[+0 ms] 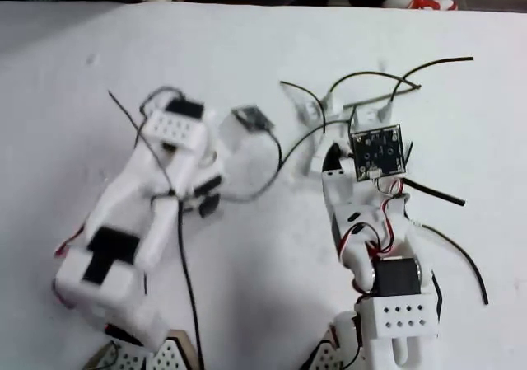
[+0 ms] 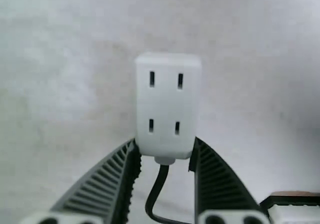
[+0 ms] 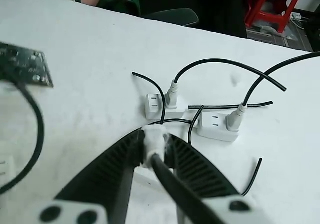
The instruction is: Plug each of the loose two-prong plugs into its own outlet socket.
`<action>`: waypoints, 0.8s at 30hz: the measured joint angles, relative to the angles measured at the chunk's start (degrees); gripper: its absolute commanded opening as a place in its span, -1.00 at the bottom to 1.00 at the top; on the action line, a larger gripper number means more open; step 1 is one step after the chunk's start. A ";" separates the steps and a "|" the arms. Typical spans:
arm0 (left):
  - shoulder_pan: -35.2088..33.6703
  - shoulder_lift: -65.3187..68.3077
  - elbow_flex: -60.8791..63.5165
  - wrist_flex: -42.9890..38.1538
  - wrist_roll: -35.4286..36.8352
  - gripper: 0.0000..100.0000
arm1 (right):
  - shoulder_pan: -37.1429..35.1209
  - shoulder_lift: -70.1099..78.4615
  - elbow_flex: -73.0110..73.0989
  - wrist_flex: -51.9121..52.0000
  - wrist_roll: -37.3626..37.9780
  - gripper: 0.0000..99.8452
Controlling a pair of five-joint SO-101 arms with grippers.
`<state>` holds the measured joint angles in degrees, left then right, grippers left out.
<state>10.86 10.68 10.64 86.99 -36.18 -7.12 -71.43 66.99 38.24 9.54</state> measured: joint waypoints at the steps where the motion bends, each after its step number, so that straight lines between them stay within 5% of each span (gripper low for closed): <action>1: 0.70 -3.16 4.75 -1.76 0.00 -0.95 | 0.00 0.00 0.00 0.00 0.00 -0.96; 4: 1.67 -11.78 16.70 -7.12 0.00 -0.88 | 0.00 0.00 0.00 0.00 0.00 -0.96; 9: 2.46 -20.48 27.69 -10.73 -1.49 -0.48 | 0.00 0.00 0.00 0.00 0.00 -0.96; 19: -1.93 -33.85 28.57 -8.97 2.81 -0.47 | -0.26 0.09 0.53 0.00 0.00 -0.96; 24: -5.63 -41.85 28.66 -6.33 2.99 -0.47 | -6.95 0.00 0.53 0.00 0.00 -0.96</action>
<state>5.23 -31.16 39.30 80.66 -33.19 -14.07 -71.43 67.52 38.24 9.54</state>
